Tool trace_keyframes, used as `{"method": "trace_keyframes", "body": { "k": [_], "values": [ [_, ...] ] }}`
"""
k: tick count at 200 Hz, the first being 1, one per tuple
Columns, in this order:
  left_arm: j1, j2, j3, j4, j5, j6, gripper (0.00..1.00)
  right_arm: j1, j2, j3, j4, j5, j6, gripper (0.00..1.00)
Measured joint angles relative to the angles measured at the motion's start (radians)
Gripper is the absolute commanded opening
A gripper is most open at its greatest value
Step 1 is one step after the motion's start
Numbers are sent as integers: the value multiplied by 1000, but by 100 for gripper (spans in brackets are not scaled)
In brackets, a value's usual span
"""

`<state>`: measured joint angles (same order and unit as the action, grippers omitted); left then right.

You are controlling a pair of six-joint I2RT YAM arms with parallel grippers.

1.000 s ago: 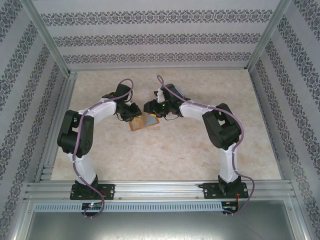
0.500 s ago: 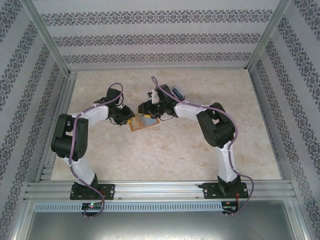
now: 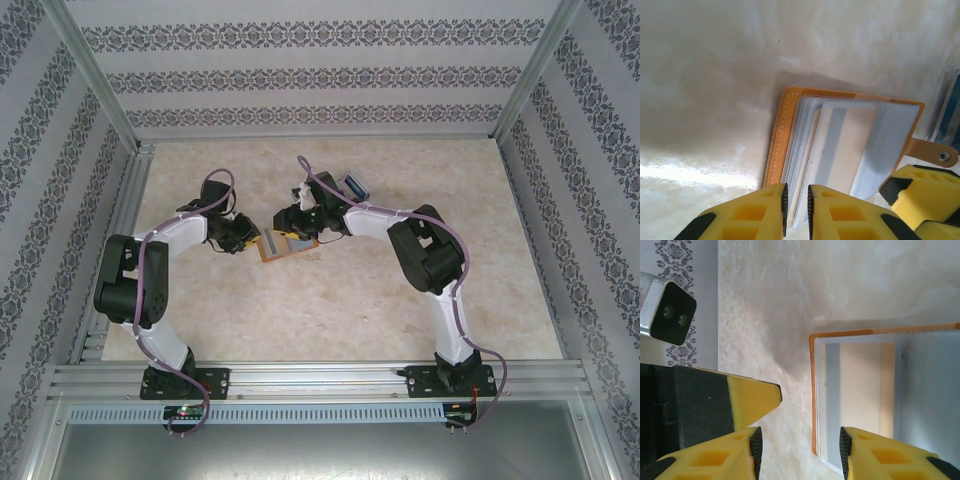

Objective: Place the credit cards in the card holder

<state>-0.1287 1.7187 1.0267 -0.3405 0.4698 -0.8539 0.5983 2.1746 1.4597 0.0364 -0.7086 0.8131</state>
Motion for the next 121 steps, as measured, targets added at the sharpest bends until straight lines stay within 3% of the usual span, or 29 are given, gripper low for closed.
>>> {"method": "trace_keyframes", "body": {
  "k": [121],
  "values": [
    [0, -2, 36, -6, -4, 13, 21, -21, -13, -24, -93, 58, -86, 47]
  ]
}}
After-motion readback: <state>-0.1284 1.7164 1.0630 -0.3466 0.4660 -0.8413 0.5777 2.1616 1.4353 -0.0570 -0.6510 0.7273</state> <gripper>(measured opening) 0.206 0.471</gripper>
